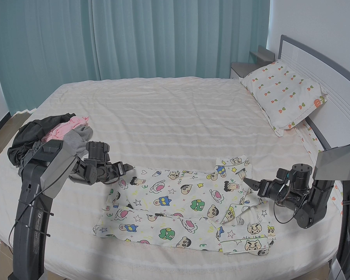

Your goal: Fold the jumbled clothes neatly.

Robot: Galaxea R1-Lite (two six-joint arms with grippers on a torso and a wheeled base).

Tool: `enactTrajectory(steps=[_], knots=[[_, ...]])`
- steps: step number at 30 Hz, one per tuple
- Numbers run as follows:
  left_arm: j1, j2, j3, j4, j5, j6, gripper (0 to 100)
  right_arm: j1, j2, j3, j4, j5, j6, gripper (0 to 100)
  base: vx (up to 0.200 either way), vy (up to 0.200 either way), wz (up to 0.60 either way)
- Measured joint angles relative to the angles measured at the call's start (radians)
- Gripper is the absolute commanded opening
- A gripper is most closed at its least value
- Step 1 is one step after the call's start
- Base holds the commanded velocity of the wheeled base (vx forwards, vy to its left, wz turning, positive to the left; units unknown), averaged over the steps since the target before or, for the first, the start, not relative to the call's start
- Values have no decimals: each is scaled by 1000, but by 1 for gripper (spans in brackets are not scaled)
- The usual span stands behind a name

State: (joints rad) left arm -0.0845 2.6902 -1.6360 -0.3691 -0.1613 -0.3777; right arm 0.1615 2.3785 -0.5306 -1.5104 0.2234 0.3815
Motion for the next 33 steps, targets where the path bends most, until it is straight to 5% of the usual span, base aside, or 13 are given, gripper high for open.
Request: enactTrajectory(steps=[3, 4, 11, 26, 33], knots=[[-7, 2, 1, 0, 0, 0, 100, -1, 5, -10, 0, 0, 0, 100, 0, 0, 0], [-13, 4, 1, 0, -1, 0, 0, -3, 6, -16, 1, 0, 1, 100, 0, 0, 0], [-27, 10, 0, 0, -1, -21, 0, -20, 12, -64, 63, 6, 4, 100, 0, 0, 0], [-36, -21, 14, -5, 45, -54, 0, -74, 55, -550, 708, 15, 4, 100, 0, 0, 0], [-40, -58, 41, -5, 56, -69, 0, -77, 125, -730, 868, 14, 6, 100, 0, 0, 0]])
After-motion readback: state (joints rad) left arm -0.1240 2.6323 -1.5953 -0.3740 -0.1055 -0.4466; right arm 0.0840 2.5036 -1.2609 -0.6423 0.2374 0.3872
